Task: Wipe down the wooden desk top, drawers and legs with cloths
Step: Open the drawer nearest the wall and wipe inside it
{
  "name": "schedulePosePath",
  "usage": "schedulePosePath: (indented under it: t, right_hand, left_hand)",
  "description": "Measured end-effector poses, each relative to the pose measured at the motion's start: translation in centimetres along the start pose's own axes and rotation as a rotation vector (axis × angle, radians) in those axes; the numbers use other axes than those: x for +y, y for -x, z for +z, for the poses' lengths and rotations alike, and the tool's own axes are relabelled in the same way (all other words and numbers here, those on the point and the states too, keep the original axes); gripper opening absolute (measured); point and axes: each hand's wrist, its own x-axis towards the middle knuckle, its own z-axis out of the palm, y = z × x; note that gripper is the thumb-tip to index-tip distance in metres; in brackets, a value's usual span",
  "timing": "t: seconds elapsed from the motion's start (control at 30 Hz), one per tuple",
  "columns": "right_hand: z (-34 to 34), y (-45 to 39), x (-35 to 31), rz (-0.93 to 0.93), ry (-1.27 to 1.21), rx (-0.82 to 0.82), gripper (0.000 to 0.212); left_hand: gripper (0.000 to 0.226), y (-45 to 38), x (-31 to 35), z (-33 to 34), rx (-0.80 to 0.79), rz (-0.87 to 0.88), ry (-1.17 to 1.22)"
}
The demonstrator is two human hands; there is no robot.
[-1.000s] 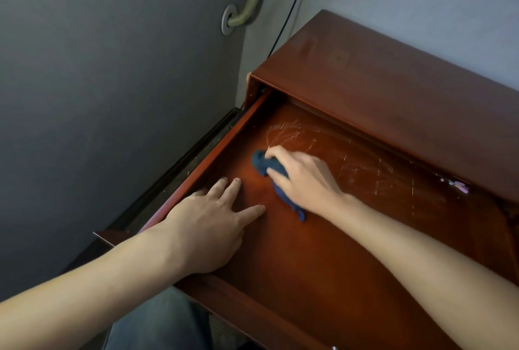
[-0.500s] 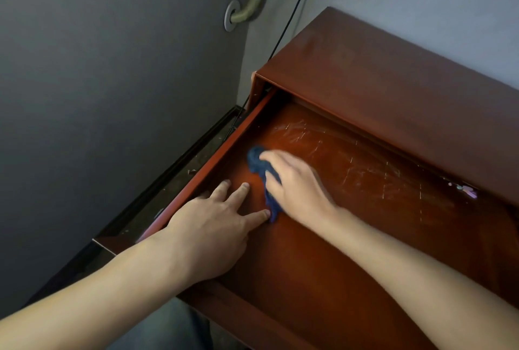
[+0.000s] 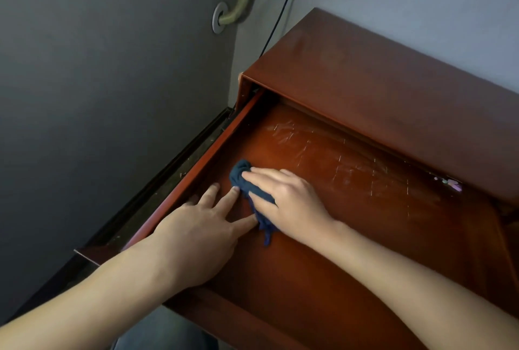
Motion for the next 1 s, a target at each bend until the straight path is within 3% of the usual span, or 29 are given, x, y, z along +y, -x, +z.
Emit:
schedulePosePath:
  t: [0.1,0.2,0.3,0.43,0.63,0.73,0.87,0.93,1.0]
  right_hand:
    - [-0.1,-3.0,0.2,0.121,0.116,0.094,0.040]
    - [-0.1,-8.1,2.2,0.384,0.309,0.134,0.031]
    - [-0.3,-11.9,3.4,0.559,0.289,0.145,0.028]
    - [0.7,-10.3,1.8,0.400,0.263,0.113,0.036]
    - [0.1,-1.3,-1.4,0.036,-0.179,-0.065,0.050]
    - [-0.2,-2.6,0.2,0.082,-0.092,-0.026,0.049]
    - [0.3,-7.3,2.8,0.330,0.074,0.116,0.048]
    - [0.9,-7.4,2.3,0.316,0.051,0.128,0.045]
    - [1.2,-4.9,0.7,0.191,-0.053,0.103,0.043]
  left_hand:
    - [0.058,0.0,0.0,0.3,0.014,-0.007,0.005]
    - [0.057,0.0,-0.1,0.5,0.019,-0.011,0.011]
    - [0.057,0.1,-0.1,0.4,0.009,-0.005,0.013]
    - [0.058,0.1,-0.1,0.6,0.024,0.007,-0.012]
    - [0.059,0.0,0.0,0.6,0.030,0.018,-0.034]
    - [0.058,0.1,-0.1,0.7,0.053,0.033,-0.010]
    - [0.056,0.4,-0.2,0.5,0.054,0.026,0.008]
    - [0.053,0.8,-0.3,0.2,0.110,0.039,-0.002]
    - [0.052,0.8,-0.7,0.0,0.232,0.054,0.022]
